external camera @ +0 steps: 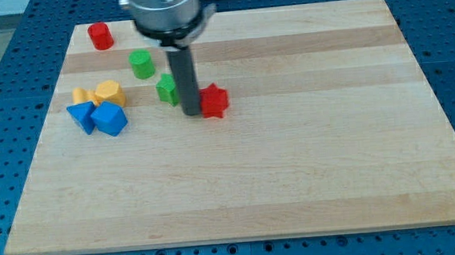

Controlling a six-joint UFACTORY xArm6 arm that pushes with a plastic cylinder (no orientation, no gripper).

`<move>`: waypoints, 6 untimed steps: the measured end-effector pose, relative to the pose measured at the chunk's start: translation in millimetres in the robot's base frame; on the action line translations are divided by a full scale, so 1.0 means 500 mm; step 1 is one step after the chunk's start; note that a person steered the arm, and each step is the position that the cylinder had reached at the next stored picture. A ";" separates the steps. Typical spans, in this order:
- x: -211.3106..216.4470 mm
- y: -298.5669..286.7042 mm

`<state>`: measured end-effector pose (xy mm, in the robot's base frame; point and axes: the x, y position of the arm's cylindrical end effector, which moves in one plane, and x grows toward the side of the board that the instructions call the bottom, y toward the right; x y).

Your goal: Slide the green star up a bit

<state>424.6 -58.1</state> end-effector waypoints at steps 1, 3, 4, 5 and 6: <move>0.093 -0.127; 0.042 -0.250; 0.016 -0.223; 0.000 -0.186; -0.071 -0.125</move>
